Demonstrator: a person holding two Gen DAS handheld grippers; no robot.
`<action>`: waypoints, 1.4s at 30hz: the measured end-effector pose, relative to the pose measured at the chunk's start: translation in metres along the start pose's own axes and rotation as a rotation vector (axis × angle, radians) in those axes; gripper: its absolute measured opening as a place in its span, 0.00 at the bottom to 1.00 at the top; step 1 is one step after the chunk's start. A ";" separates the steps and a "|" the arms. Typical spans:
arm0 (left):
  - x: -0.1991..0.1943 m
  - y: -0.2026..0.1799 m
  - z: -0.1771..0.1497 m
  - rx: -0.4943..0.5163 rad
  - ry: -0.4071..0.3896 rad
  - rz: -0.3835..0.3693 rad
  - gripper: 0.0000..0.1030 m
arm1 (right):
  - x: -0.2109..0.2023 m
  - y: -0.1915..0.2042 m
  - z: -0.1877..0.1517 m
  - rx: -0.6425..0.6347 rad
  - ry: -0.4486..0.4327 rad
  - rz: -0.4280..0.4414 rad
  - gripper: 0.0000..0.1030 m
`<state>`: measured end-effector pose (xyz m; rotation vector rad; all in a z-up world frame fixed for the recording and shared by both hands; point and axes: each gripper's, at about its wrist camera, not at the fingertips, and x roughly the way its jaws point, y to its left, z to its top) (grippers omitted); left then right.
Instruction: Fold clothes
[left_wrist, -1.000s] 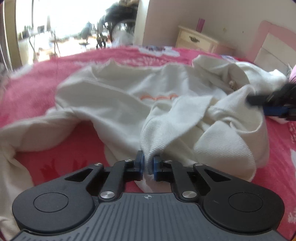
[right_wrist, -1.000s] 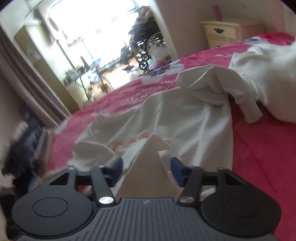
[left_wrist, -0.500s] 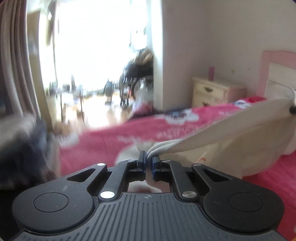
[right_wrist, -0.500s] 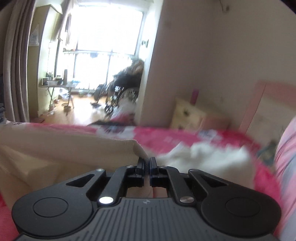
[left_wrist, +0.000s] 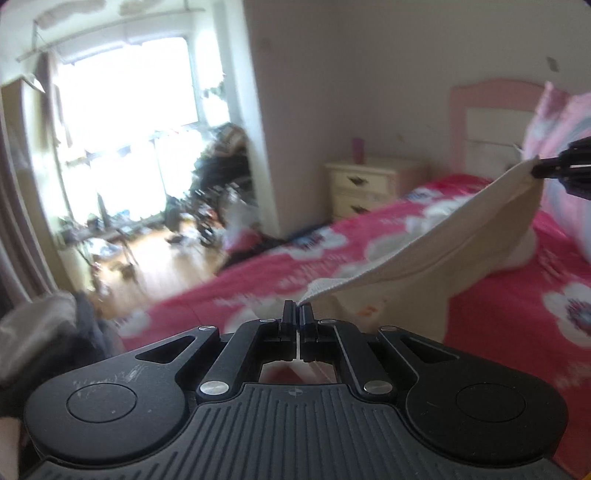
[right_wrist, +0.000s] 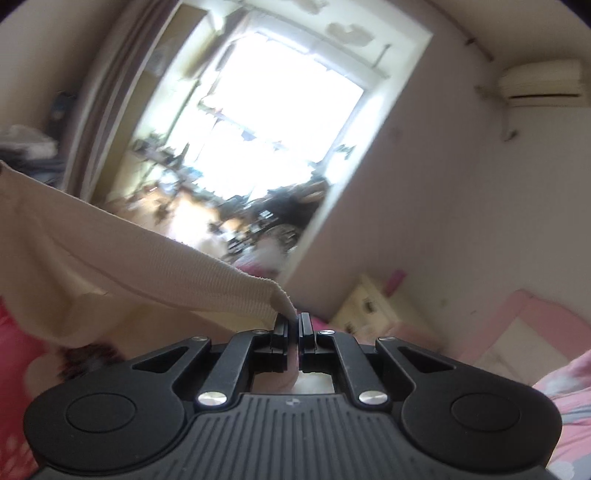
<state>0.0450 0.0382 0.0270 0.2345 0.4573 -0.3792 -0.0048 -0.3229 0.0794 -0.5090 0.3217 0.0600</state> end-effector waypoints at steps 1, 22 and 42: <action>0.003 0.000 -0.006 0.002 0.021 -0.014 0.01 | 0.002 0.002 -0.005 0.000 0.021 0.022 0.05; 0.071 0.049 -0.128 -0.360 0.452 -0.021 0.00 | 0.228 -0.012 -0.051 0.863 0.475 0.441 0.63; 0.070 0.047 -0.144 -0.406 0.389 -0.020 0.00 | 0.148 0.096 -0.108 0.605 0.536 0.334 0.06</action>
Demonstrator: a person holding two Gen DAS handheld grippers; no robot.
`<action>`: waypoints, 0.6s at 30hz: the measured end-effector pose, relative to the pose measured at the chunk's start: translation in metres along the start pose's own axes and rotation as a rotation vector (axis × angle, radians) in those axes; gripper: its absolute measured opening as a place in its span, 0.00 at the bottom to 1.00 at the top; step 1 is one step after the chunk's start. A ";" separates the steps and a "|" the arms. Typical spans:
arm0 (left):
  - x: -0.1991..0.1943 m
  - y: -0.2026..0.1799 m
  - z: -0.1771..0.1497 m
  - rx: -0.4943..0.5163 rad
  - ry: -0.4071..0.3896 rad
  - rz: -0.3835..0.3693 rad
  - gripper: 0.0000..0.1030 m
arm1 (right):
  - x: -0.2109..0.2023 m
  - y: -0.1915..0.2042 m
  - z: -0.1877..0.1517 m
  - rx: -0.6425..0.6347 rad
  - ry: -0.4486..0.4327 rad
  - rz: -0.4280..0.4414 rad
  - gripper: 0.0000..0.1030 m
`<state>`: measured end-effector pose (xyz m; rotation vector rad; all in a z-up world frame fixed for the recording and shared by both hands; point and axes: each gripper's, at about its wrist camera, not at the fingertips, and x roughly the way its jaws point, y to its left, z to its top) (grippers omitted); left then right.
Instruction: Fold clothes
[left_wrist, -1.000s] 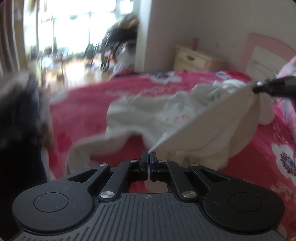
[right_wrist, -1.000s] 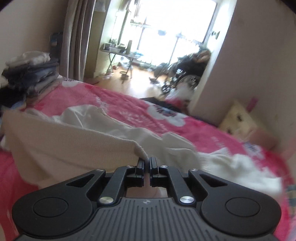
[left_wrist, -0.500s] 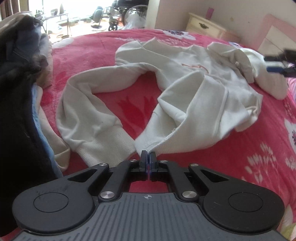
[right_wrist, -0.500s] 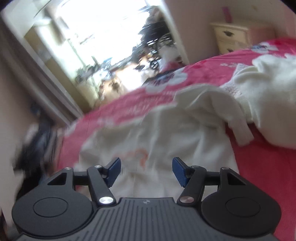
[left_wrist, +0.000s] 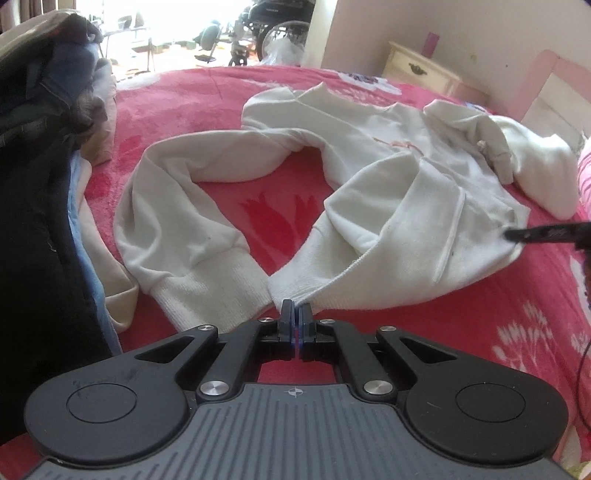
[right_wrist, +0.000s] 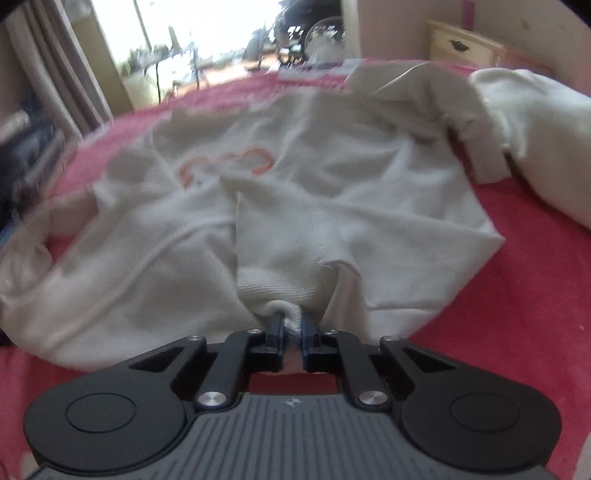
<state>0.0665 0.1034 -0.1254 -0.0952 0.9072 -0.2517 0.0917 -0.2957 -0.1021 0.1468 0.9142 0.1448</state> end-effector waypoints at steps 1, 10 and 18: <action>-0.004 -0.001 0.000 0.001 -0.009 -0.014 0.00 | -0.016 -0.002 0.002 0.012 -0.026 0.008 0.05; -0.043 -0.028 -0.016 0.134 -0.005 -0.145 0.00 | -0.159 -0.021 -0.030 0.053 -0.160 -0.071 0.02; -0.019 -0.021 -0.046 0.174 0.140 -0.091 0.00 | -0.097 -0.089 -0.111 0.089 0.077 -0.400 0.00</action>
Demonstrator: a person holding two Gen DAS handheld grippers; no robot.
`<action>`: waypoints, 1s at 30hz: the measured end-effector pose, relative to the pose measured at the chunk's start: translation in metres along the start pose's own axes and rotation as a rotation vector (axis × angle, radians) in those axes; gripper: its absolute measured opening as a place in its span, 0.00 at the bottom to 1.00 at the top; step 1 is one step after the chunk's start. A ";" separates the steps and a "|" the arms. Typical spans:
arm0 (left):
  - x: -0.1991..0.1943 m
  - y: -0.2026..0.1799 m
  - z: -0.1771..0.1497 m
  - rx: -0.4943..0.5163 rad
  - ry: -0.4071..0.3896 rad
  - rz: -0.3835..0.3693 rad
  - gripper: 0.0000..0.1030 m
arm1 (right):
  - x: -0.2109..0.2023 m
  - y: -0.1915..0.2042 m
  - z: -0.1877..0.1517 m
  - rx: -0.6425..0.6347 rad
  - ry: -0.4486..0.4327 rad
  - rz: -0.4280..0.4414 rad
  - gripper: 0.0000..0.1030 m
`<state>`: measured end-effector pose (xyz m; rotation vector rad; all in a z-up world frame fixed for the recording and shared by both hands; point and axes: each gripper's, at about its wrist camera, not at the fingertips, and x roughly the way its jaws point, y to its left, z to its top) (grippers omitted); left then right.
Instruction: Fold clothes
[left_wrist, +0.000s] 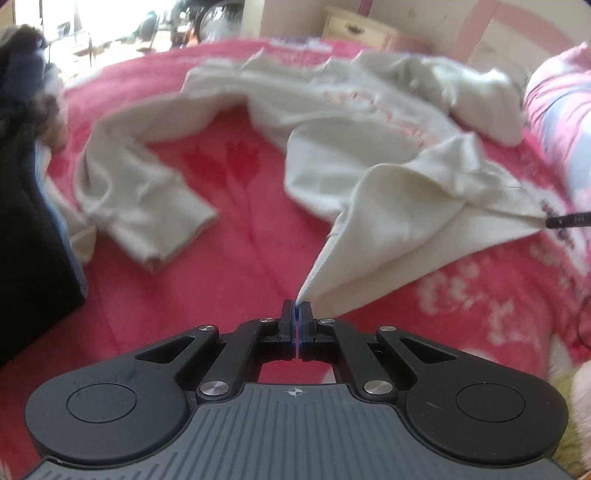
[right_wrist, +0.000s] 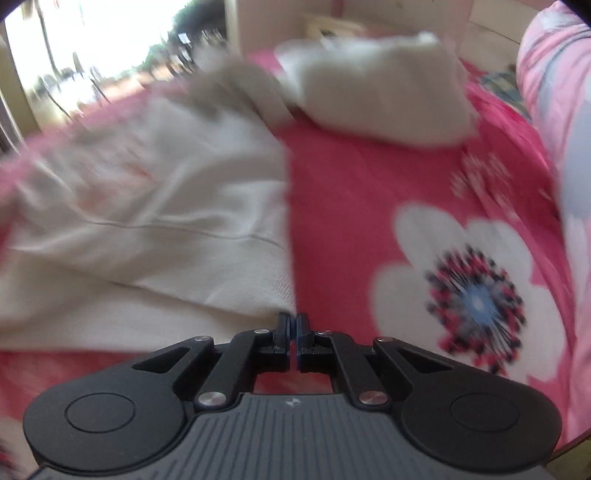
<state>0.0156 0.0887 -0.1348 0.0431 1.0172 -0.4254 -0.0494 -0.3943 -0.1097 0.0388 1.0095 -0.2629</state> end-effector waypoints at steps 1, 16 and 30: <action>-0.001 0.002 -0.001 0.002 0.010 0.009 0.00 | 0.005 -0.002 -0.004 -0.028 0.003 -0.053 0.00; 0.002 -0.020 0.017 0.054 -0.037 -0.027 0.28 | -0.004 0.113 0.019 -0.622 -0.219 0.232 0.49; 0.003 -0.060 0.014 0.296 -0.103 -0.037 0.47 | -0.008 0.012 0.015 -0.067 -0.179 0.036 0.00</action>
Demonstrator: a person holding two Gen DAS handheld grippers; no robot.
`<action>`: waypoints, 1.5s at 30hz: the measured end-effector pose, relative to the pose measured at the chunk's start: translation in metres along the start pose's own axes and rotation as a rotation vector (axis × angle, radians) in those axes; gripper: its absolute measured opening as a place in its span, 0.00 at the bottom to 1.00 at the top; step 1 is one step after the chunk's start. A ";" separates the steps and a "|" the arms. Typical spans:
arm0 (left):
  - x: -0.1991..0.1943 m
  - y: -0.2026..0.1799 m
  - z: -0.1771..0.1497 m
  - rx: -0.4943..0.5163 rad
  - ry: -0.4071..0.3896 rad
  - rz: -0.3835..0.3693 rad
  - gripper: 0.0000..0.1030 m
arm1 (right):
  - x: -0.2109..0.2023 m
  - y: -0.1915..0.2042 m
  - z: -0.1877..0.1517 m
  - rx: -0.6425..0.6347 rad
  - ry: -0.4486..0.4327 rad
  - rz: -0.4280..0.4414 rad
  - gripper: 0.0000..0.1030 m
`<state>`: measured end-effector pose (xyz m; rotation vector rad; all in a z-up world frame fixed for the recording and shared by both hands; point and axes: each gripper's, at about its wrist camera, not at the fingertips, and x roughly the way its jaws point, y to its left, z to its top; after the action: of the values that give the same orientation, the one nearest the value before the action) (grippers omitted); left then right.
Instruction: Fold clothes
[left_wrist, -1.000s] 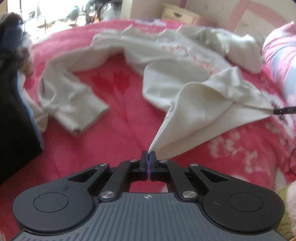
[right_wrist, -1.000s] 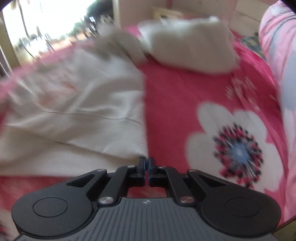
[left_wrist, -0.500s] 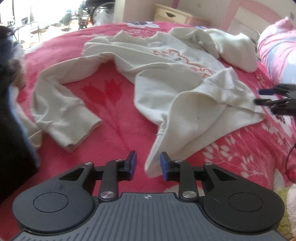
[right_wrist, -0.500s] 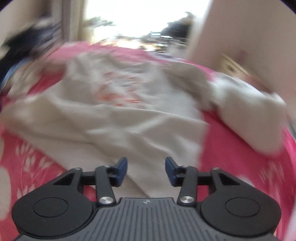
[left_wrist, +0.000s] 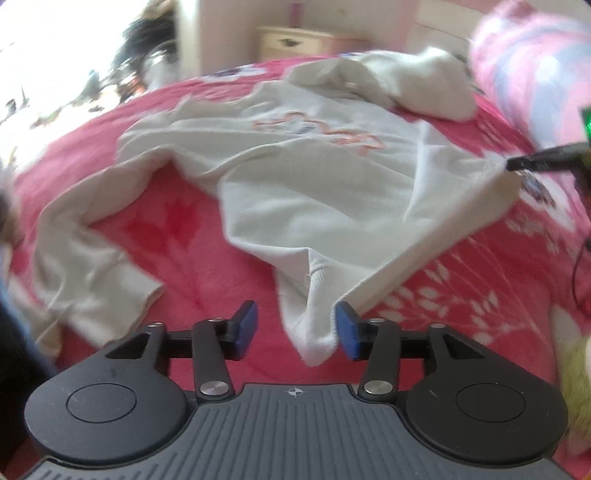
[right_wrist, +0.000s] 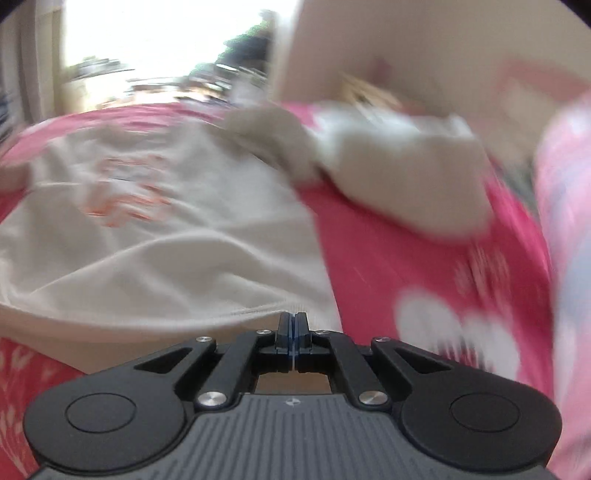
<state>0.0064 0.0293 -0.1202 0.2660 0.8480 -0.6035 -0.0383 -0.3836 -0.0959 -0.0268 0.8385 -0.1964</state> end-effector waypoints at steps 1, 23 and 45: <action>0.003 -0.007 0.000 0.038 0.003 0.000 0.47 | 0.004 -0.008 -0.005 0.054 0.019 0.005 0.00; 0.030 -0.076 -0.010 0.393 -0.054 0.247 0.46 | -0.013 -0.026 0.025 0.222 -0.107 0.079 0.00; 0.034 -0.039 0.022 0.027 -0.070 0.283 0.14 | 0.032 -0.002 -0.011 -0.005 0.013 -0.017 0.35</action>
<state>0.0142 -0.0249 -0.1312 0.3800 0.7191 -0.3573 -0.0261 -0.3911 -0.1263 -0.0368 0.8517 -0.2105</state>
